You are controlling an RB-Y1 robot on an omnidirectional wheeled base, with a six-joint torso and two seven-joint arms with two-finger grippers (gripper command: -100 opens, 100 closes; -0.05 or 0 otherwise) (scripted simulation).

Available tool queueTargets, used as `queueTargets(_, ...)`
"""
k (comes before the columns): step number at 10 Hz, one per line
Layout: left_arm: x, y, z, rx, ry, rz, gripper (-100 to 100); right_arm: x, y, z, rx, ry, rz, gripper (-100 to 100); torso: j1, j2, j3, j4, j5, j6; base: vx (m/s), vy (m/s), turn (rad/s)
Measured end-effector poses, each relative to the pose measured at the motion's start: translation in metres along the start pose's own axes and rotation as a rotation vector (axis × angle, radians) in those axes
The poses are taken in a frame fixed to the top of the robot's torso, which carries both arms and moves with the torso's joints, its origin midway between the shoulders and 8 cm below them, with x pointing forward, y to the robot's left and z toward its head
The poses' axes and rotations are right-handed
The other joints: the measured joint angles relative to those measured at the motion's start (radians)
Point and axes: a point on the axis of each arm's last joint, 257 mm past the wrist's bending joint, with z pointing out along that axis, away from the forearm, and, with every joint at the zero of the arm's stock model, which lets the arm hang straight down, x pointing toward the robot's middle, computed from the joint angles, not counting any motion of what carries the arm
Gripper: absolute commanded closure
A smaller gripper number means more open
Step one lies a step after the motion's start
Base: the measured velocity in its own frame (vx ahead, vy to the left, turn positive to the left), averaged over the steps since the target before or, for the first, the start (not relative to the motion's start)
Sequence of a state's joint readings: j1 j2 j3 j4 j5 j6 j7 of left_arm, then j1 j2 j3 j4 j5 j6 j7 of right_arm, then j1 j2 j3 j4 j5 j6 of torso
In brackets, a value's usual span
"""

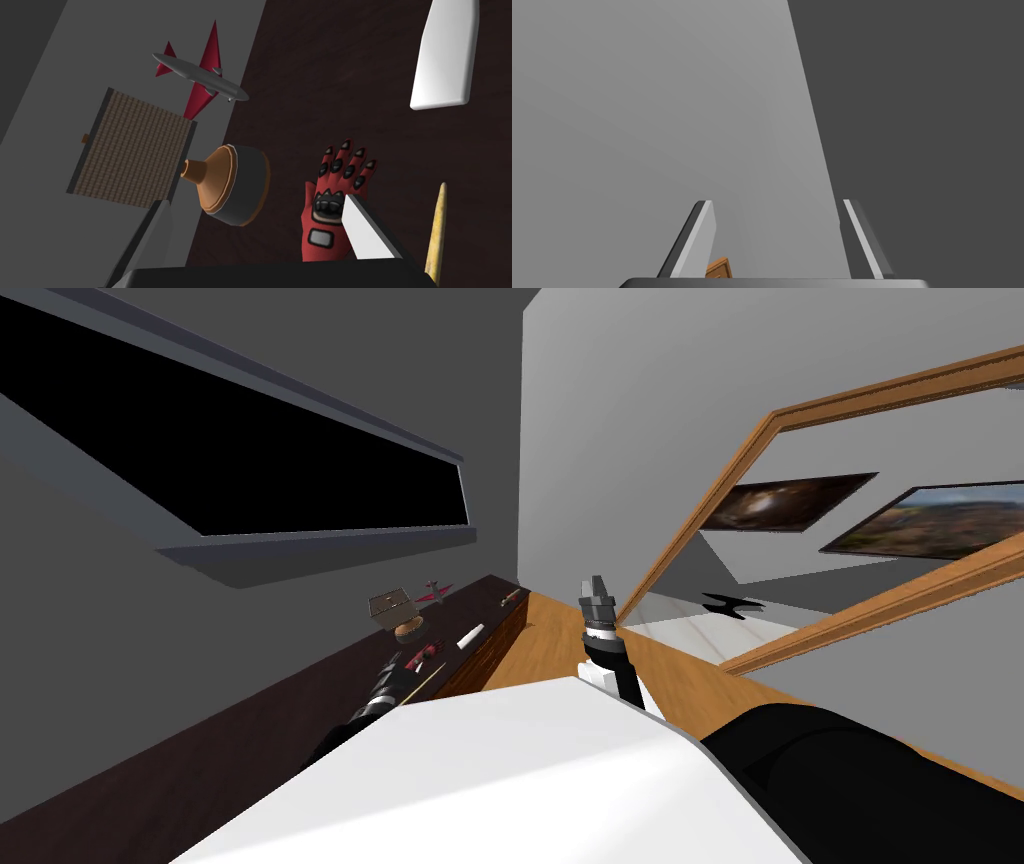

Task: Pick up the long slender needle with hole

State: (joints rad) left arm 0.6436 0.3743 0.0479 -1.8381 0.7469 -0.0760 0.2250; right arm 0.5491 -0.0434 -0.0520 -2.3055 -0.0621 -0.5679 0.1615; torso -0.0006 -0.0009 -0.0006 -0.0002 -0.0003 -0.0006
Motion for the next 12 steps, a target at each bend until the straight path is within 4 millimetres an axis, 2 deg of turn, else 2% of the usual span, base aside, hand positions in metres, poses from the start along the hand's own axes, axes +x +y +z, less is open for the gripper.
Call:
queueTargets(1, -0.013, 0.015, -0.004, -0.038, -0.029, -0.028, -100, 0.000, 0.000, 0.000, 0.000, 0.000, 0.000, 0, 0.000, 0.000, 0.000, 0.000, 0.000, 0.001, 0.025, -0.010, -0.093)
queueTargets(3, -0.035, 0.026, -0.004, -0.093, -0.073, -0.068, -100, 0.000, 0.000, 0.000, 0.000, 0.000, 0.000, 0, 0.000, 0.000, 0.000, 0.000, 0.000, 0.001, 0.042, -0.015, -0.216)
queueTargets(4, -0.056, 0.045, -0.012, -0.142, -0.114, -0.098, -100, 0.000, 0.000, 0.000, 0.000, 0.000, 0.000, 0, 0.000, -0.001, -0.001, 0.000, 0.000, 0.000, 0.035, -0.001, -0.121)
queueTargets(6, -0.066, 0.051, -0.017, -0.177, -0.140, -0.128, -100, 0.000, 0.000, 0.000, 0.000, 0.000, 0.000, 0, 0.000, 0.001, 0.000, 0.000, 0.000, 0.000, 0.014, 0.000, -0.125)
queueTargets(8, -0.094, 0.068, -0.032, -0.250, -0.204, -0.178, -100, 0.000, 0.000, 0.000, 0.000, 0.000, 0.000, 0, 0.001, 0.000, 0.000, 0.000, 0.000, 0.000, 0.032, 0.011, -0.196)
queueTargets(12, -0.133, 0.109, -0.057, -0.381, -0.316, -0.273, -100, 0.000, 0.000, 0.000, 0.000, 0.000, 0.000, 0, 0.002, 0.000, 0.000, 0.000, 0.000, 0.000, 0.029, 0.016, -0.205)
